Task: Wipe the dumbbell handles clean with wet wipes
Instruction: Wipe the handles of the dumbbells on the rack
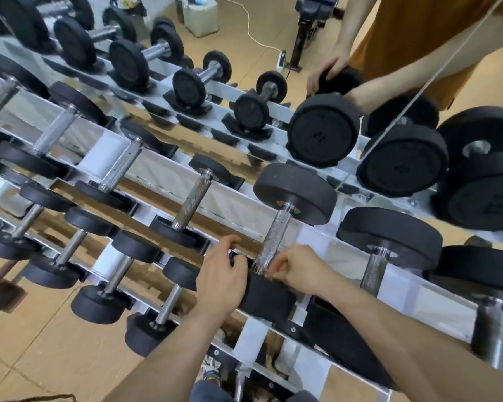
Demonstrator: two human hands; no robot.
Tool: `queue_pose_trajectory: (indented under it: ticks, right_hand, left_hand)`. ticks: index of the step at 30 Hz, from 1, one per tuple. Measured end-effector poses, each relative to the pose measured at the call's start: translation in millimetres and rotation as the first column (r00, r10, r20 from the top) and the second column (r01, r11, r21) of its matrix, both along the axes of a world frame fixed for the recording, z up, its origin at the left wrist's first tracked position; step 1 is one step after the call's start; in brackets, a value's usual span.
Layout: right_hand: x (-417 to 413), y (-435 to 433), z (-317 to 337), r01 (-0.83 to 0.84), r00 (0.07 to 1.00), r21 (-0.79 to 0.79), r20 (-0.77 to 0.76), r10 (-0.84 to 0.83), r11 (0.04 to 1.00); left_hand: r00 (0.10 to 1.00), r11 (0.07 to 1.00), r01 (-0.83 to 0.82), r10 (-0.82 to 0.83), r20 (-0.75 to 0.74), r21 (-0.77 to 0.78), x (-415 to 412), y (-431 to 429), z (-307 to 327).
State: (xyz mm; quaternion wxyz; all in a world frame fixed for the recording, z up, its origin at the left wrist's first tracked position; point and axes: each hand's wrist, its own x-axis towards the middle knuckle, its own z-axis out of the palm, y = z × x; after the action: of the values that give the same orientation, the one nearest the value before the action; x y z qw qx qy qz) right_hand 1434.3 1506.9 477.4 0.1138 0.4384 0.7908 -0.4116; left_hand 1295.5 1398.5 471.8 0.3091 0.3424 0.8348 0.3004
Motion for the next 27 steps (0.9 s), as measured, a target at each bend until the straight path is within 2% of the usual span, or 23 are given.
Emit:
queue_pose_trajectory:
  ticks: [2,4,5,7,9,11,12,13,15,17,19,21,23,25,27]
  right_hand:
    - [26.0,-7.0,-5.9,0.174,0.985,-0.113,0.017,-0.173,0.978]
    - [40.3,-11.0,-0.1,0.367,0.921,-0.207,-0.056,-0.385,0.907]
    - [44.2,-12.9,6.9,0.469,0.853,-0.259,-0.116,-0.510,0.844]
    - [51.1,-16.5,23.3,0.613,0.637,-0.430,-0.228,-0.737,0.663]
    - [62.2,-21.2,38.9,0.626,0.445,-0.590,-0.267,-0.855,0.511]
    - [77.7,-28.8,52.0,0.596,0.325,-0.687,-0.268,-0.907,0.416]
    - [85.6,-33.7,59.1,0.580,0.285,-0.717,-0.267,-0.920,0.388]
    - [94.3,-38.0,65.3,0.558,0.251,-0.741,-0.278,-0.927,0.373]
    - [111.2,-47.8,78.4,0.501,0.196,-0.778,-0.326,-0.925,0.380]
    - [126.4,-56.7,92.2,0.473,0.159,-0.779,-0.385,-0.909,0.412]
    - [140.9,-63.3,103.8,0.480,0.147,-0.761,-0.421,-0.895,0.437]
    - [156.5,-69.1,111.7,0.478,0.161,-0.741,-0.454,-0.876,0.472]
    - [173.2,-74.2,116.1,0.522,0.246,-0.659,-0.491,-0.836,0.541]
    - [187.9,-77.2,116.8,0.577,0.333,-0.561,-0.502,-0.798,0.594]
    - [198.3,-78.0,116.7,0.601,0.244,-0.594,-0.502,-0.830,0.535]
  left_hand:
    - [1.000,1.000,0.009,-0.009,-0.004,-0.002,0.2,-0.5,2.5]
    - [1.000,0.999,0.030,-0.030,0.003,0.024,0.7,0.3,5.6]
    - [0.999,0.999,0.040,-0.040,0.012,0.037,0.3,0.2,5.6]
    - [0.998,0.997,0.064,-0.064,0.012,0.037,-2.3,-1.1,5.1]
    - [0.987,0.992,0.121,-0.118,-0.108,0.021,-2.2,-0.4,7.3]
    - [0.951,0.976,0.212,-0.192,-0.241,0.056,10.1,1.8,19.3]
    - [0.946,0.960,0.256,-0.226,-0.234,0.109,23.1,2.3,33.3]
    - [0.947,0.940,0.297,-0.268,-0.175,0.169,39.9,2.8,49.7]
    - [0.935,0.920,0.329,-0.349,0.062,0.211,76.3,7.1,81.0]
    - [0.878,0.934,0.301,-0.351,0.327,0.195,106.1,16.8,98.2]
    - [0.798,0.947,0.268,-0.320,0.511,0.176,127.7,23.5,107.4]
    - [0.765,0.945,0.253,-0.327,0.554,0.208,142.9,24.8,113.8]
    - [0.743,0.955,0.189,-0.291,0.603,0.228,155.6,24.2,117.3]
    - [0.643,0.971,0.067,-0.219,0.734,0.231,166.7,25.4,119.4]
    - [0.514,0.974,-0.041,-0.169,0.841,0.221,174.4,26.7,121.2]
